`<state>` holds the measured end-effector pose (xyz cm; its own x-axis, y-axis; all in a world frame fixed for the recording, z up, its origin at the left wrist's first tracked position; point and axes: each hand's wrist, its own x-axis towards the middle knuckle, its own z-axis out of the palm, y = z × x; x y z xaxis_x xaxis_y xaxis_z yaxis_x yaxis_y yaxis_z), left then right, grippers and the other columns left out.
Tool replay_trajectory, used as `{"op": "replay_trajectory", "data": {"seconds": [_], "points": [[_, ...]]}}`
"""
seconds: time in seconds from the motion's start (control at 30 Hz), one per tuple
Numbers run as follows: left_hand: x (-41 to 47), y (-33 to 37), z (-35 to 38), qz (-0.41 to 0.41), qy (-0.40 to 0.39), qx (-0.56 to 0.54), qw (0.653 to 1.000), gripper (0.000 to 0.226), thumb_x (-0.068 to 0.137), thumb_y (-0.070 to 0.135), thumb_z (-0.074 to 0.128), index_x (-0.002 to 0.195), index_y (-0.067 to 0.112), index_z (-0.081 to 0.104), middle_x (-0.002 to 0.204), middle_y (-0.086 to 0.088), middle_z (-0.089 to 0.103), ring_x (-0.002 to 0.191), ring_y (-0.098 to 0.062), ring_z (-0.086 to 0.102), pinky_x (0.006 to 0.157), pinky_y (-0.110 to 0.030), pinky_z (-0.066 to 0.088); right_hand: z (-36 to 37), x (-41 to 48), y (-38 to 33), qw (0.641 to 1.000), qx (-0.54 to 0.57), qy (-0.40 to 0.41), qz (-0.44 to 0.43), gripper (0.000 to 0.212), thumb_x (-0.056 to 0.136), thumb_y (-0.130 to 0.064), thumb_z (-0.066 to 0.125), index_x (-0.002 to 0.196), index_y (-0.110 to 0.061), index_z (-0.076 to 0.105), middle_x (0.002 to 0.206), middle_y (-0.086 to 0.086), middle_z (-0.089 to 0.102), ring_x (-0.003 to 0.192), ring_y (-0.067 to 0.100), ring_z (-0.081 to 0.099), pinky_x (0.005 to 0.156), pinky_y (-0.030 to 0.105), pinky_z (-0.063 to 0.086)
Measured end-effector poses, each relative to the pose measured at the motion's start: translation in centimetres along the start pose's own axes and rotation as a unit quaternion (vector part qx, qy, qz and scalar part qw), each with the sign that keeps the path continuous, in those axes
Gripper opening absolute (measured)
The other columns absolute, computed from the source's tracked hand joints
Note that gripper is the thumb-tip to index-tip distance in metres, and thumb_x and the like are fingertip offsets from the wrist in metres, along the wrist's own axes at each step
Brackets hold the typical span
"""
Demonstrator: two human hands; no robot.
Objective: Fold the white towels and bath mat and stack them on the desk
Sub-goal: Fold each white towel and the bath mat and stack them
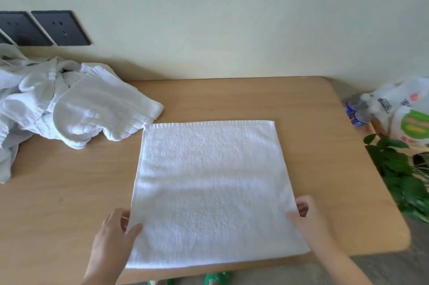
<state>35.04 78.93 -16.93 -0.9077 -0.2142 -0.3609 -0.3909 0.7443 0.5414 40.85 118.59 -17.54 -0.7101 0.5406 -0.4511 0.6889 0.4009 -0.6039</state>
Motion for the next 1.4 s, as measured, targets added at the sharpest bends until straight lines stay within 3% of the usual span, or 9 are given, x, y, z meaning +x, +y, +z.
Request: {"op": "replay_trajectory", "data": {"seconds": [0.2, 0.33, 0.47, 0.6, 0.83, 0.97, 1.07, 1.2, 1.4], "points": [[-1.1, -0.6, 0.0, -0.050, -0.003, -0.037, 0.998, 0.009, 0.084, 0.018, 0.074, 0.085, 0.014, 0.066, 0.077, -0.002, 0.067, 0.073, -0.022, 0.060, 0.060, -0.033, 0.041, -0.6, -1.1, 0.6, 0.997, -0.010, -0.064, 0.048, 0.017, 0.082, -0.021, 0.071, 0.078, -0.008, 0.060, 0.077, 0.007, 0.065, 0.073, 0.027, 0.062, 0.061, 0.033, 0.043], [-1.6, -1.6, -0.9, -0.093, -0.070, -0.088, 0.989, 0.012, 0.086, 0.025, 0.072, 0.079, 0.015, 0.072, 0.071, -0.001, 0.071, 0.069, -0.023, 0.061, 0.066, -0.034, 0.044, -2.1, -2.4, 1.3, 0.995, -0.007, -0.081, 0.061, 0.036, 0.088, -0.025, 0.066, 0.062, -0.011, 0.046, 0.059, 0.002, 0.041, 0.059, 0.019, 0.037, 0.060, 0.031, 0.022], [-2.4, -2.0, -2.2, -0.188, -0.179, -0.156, 0.953, 0.017, 0.087, 0.024, 0.071, 0.093, 0.009, 0.073, 0.046, 0.004, 0.048, 0.044, -0.014, 0.031, 0.042, -0.017, 0.024, -3.5, -3.9, 1.9, 0.985, 0.030, -0.129, 0.110, 0.027, 0.089, -0.027, 0.068, 0.076, -0.005, 0.061, 0.054, 0.000, 0.036, 0.047, 0.015, 0.029, 0.047, 0.023, 0.020], [-3.0, -2.5, -2.7, -0.237, -0.246, -0.228, 0.912, 0.027, 0.082, 0.019, 0.075, 0.099, 0.000, 0.069, 0.058, -0.008, 0.046, 0.043, -0.015, 0.041, 0.039, -0.019, 0.039, -3.8, -4.9, 2.5, 0.973, 0.073, -0.149, 0.160, 0.020, 0.087, -0.023, 0.071, 0.085, -0.004, 0.065, 0.052, 0.003, 0.041, 0.043, 0.014, 0.032, 0.041, 0.021, 0.026], [-4.2, -3.1, -2.6, -0.157, -0.141, -0.343, 0.916, 0.009, 0.087, -0.004, 0.064, 0.091, -0.013, 0.062, 0.083, -0.023, 0.072, 0.075, -0.034, 0.070, 0.070, -0.032, 0.059, -3.8, -5.3, 3.8, 0.916, 0.348, -0.128, 0.153, 0.009, 0.088, -0.001, 0.060, 0.093, 0.007, 0.059, 0.076, 0.022, 0.064, 0.073, 0.032, 0.063, 0.054, 0.030, 0.059], [-5.3, -5.0, -0.8, -0.151, -0.102, -0.264, 0.947, 0.014, 0.082, -0.008, 0.068, 0.093, -0.013, 0.062, 0.093, -0.018, 0.071, 0.083, -0.032, 0.067, 0.068, -0.034, 0.057, -2.0, -6.0, 5.3, 0.931, 0.314, -0.088, 0.161, 0.007, 0.088, 0.005, 0.061, 0.088, 0.004, 0.054, 0.099, 0.034, 0.062, 0.080, 0.039, 0.063, 0.056, 0.034, 0.060], [-5.6, -4.4, -0.9, -0.118, -0.060, -0.133, 0.982, 0.026, 0.076, 0.005, 0.077, 0.091, 0.001, 0.056, 0.091, -0.016, 0.063, 0.075, -0.026, 0.057, 0.069, -0.038, 0.047, -1.4, -6.4, 5.1, 0.967, 0.205, -0.034, 0.150, 0.035, 0.085, 0.006, 0.066, 0.117, 0.004, 0.050, 0.108, 0.028, 0.061, 0.087, 0.038, 0.064, 0.078, 0.046, 0.055], [-6.5, -1.3, -0.6, 0.029, 0.061, 0.020, 0.997, 0.042, 0.088, 0.010, 0.062, 0.127, 0.006, 0.047, 0.127, -0.010, 0.046, 0.117, -0.024, 0.045, 0.102, -0.037, 0.040, 0.0, -6.7, 1.7, 0.977, -0.172, 0.111, -0.050, 0.057, 0.085, -0.016, 0.066, 0.136, -0.003, 0.044, 0.126, 0.015, 0.054, 0.114, 0.033, 0.052, 0.096, 0.043, 0.044], [-6.4, 6.7, 7.2, 0.283, 0.014, 0.193, 0.939, 0.061, 0.104, 0.028, 0.026, 0.153, 0.021, -0.010, 0.160, 0.000, -0.020, 0.146, -0.018, -0.024, 0.121, -0.038, -0.010, 13.2, -9.9, -7.5, 0.891, -0.210, 0.076, -0.395, 0.055, 0.098, -0.020, 0.042, 0.150, -0.015, 0.026, 0.159, 0.006, 0.018, 0.148, 0.022, 0.012, 0.121, 0.040, 0.009]]}}
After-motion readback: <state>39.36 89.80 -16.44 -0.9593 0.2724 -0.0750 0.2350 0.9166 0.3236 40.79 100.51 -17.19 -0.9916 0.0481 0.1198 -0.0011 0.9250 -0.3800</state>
